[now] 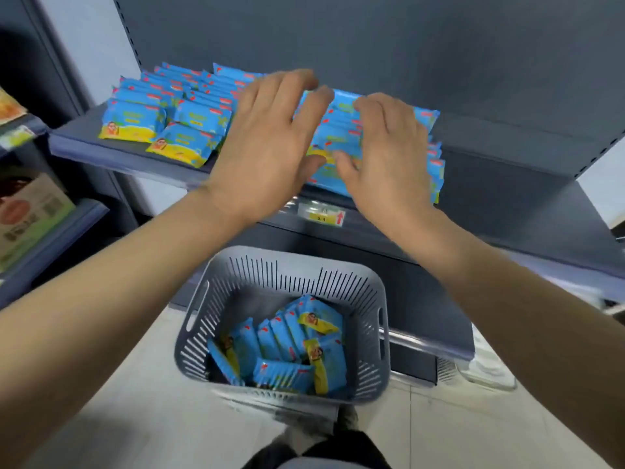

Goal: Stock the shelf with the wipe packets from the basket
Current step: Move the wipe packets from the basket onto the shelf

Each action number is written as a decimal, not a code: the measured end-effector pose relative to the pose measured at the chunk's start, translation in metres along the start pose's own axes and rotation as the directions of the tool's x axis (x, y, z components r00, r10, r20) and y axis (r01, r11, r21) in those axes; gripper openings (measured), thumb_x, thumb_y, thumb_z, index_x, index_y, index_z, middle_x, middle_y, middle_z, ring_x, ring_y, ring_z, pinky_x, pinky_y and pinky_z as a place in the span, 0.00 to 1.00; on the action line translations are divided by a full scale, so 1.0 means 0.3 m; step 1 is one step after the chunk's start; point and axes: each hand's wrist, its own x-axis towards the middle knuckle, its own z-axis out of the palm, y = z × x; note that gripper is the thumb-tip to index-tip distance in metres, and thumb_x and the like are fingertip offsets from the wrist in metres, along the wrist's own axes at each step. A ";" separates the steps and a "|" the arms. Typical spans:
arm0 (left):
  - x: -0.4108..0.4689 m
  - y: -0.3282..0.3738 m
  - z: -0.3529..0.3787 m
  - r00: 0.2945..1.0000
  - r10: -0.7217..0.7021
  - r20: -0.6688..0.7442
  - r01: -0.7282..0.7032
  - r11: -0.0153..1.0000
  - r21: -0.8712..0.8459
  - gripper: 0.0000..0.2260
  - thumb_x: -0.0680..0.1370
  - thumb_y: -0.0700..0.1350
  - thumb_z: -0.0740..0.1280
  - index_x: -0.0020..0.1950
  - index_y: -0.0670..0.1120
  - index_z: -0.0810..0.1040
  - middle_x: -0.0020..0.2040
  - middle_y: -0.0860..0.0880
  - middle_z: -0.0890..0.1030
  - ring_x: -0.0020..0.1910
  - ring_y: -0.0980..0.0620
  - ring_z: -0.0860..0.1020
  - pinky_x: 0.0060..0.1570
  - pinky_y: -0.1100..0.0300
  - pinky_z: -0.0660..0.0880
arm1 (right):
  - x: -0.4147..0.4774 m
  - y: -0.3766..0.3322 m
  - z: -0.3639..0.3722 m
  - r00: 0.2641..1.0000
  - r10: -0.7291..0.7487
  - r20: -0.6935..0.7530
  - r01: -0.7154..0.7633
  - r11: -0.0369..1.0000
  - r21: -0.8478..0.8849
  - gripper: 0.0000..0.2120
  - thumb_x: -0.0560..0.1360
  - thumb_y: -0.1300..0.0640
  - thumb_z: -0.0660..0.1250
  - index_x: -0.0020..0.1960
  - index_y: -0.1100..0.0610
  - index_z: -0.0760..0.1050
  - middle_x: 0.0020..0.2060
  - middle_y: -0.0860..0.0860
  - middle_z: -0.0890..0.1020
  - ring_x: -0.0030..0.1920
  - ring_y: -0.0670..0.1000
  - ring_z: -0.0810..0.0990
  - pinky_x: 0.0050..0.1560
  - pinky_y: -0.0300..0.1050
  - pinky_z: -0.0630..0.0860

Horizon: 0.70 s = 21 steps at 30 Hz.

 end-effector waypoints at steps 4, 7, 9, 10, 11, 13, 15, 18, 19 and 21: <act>-0.193 -0.012 0.136 0.967 -0.026 0.253 0.051 0.994 -0.097 0.27 0.68 0.45 0.72 0.64 0.38 0.72 0.60 0.37 0.73 0.58 0.36 0.72 0.57 0.46 0.64 | -0.148 0.016 0.200 0.972 -0.004 0.234 0.009 1.000 -0.020 0.20 0.73 0.53 0.64 0.63 0.60 0.70 0.62 0.56 0.73 0.64 0.59 0.69 0.61 0.51 0.61; -0.339 -0.020 0.271 0.867 -0.031 0.496 0.137 0.974 -0.178 0.27 0.70 0.45 0.73 0.66 0.40 0.70 0.62 0.39 0.72 0.60 0.38 0.70 0.59 0.49 0.61 | -0.276 0.050 0.359 0.890 0.010 0.455 0.001 1.000 -0.023 0.17 0.74 0.54 0.63 0.62 0.58 0.70 0.60 0.55 0.74 0.63 0.58 0.69 0.60 0.51 0.63; -0.428 -0.030 0.366 0.783 -0.042 0.621 0.216 0.954 -0.208 0.26 0.71 0.46 0.71 0.68 0.42 0.69 0.64 0.41 0.71 0.63 0.41 0.69 0.62 0.50 0.60 | -0.356 0.076 0.458 0.807 0.029 0.590 -0.012 0.999 -0.032 0.17 0.76 0.54 0.62 0.63 0.58 0.69 0.60 0.55 0.74 0.62 0.58 0.70 0.59 0.51 0.64; -0.471 -0.033 0.411 0.744 -0.044 0.667 0.250 0.944 -0.217 0.26 0.72 0.46 0.71 0.68 0.43 0.69 0.64 0.42 0.71 0.63 0.42 0.69 0.63 0.51 0.61 | -0.395 0.088 0.504 0.764 0.031 0.645 -0.009 0.999 -0.037 0.17 0.76 0.54 0.62 0.63 0.58 0.70 0.59 0.56 0.75 0.61 0.58 0.71 0.58 0.52 0.66; -0.513 -0.035 0.451 0.708 -0.041 0.706 0.271 0.938 -0.217 0.25 0.72 0.46 0.70 0.67 0.44 0.70 0.64 0.43 0.71 0.63 0.42 0.69 0.62 0.51 0.61 | -0.432 0.101 0.547 0.722 0.035 0.691 -0.003 0.999 -0.047 0.15 0.76 0.55 0.62 0.61 0.59 0.70 0.57 0.57 0.76 0.59 0.59 0.73 0.56 0.52 0.68; -0.590 -0.039 0.525 0.634 -0.037 0.772 0.290 0.937 -0.194 0.23 0.73 0.47 0.70 0.66 0.44 0.70 0.62 0.43 0.73 0.61 0.43 0.71 0.60 0.51 0.63 | -0.502 0.127 0.618 0.638 0.071 0.767 -0.015 0.997 -0.079 0.12 0.75 0.55 0.63 0.56 0.60 0.71 0.54 0.58 0.77 0.56 0.60 0.75 0.52 0.51 0.72; -0.651 -0.044 0.587 0.568 -0.041 0.822 0.312 0.935 -0.169 0.22 0.73 0.47 0.70 0.65 0.44 0.71 0.61 0.44 0.74 0.60 0.43 0.72 0.60 0.51 0.66 | -0.558 0.156 0.677 0.542 0.128 0.830 -0.072 0.992 -0.106 0.15 0.75 0.53 0.64 0.57 0.61 0.71 0.54 0.59 0.77 0.56 0.60 0.76 0.52 0.51 0.73; -0.715 -0.042 0.671 0.523 -0.058 0.850 0.375 0.912 -0.168 0.22 0.73 0.47 0.70 0.65 0.44 0.71 0.61 0.43 0.74 0.60 0.43 0.73 0.60 0.49 0.68 | -0.609 0.200 0.744 0.415 0.172 0.893 -0.158 0.981 -0.115 0.22 0.74 0.47 0.66 0.59 0.63 0.71 0.55 0.59 0.78 0.55 0.60 0.77 0.51 0.50 0.74; -0.731 -0.038 0.697 0.513 -0.067 0.856 0.405 0.898 -0.173 0.22 0.73 0.46 0.70 0.65 0.44 0.71 0.61 0.43 0.74 0.59 0.42 0.72 0.60 0.49 0.68 | -0.622 0.211 0.767 0.393 0.184 0.901 -0.182 0.976 -0.119 0.22 0.74 0.47 0.67 0.59 0.63 0.71 0.55 0.59 0.78 0.54 0.60 0.77 0.50 0.49 0.74; -0.759 -0.028 0.743 0.483 -0.080 0.872 0.460 0.871 -0.175 0.20 0.74 0.45 0.69 0.65 0.43 0.71 0.61 0.43 0.73 0.59 0.42 0.72 0.58 0.51 0.68 | -0.641 0.228 0.814 0.352 0.203 0.914 -0.220 0.967 -0.130 0.22 0.74 0.46 0.67 0.59 0.62 0.71 0.55 0.59 0.78 0.54 0.60 0.77 0.49 0.48 0.73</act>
